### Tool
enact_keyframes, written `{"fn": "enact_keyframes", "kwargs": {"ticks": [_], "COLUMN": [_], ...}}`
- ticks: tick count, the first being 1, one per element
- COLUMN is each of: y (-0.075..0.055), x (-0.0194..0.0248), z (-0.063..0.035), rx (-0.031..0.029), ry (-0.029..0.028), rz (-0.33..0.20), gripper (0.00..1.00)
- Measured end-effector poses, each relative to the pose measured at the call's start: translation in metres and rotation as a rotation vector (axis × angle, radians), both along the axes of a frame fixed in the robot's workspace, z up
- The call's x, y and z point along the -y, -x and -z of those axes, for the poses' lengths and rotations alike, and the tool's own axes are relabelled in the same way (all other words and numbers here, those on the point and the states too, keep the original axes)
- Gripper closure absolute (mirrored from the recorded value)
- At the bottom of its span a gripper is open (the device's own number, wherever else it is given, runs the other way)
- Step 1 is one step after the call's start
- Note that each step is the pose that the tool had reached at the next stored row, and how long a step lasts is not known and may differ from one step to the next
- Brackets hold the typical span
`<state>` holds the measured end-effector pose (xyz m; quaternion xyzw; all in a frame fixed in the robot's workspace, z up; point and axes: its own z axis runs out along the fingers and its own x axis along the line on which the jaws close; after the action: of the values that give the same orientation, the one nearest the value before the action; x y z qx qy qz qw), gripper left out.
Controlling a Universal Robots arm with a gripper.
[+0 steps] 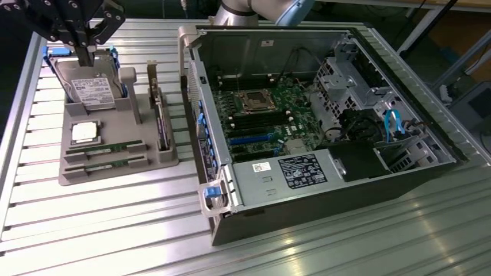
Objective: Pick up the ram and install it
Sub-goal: 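Reach for the ram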
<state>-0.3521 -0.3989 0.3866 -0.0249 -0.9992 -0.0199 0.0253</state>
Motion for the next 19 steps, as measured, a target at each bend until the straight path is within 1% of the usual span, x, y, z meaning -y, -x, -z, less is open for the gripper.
{"fn": "enact_keyframes", "kwargs": {"ticks": [7,10,14,16,19], "y": [0.0004,0.0036,0.0036,0.0037,0.0033], "x": [0.0000,0.0000,0.0000,0.0010,0.0013], "z": [0.0000,0.0000,0.0000,0.0000,0.0000], "rx": [0.0001,0.0000,-0.0001,-0.0001,-0.0001], "ry": [0.0000,0.0000,0.0001,0.0001,0.0001], "rz": [-0.011,-0.020,-0.021,-0.020,-0.020], "gripper": [0.90,0.90,0.90,0.90,0.90]}}
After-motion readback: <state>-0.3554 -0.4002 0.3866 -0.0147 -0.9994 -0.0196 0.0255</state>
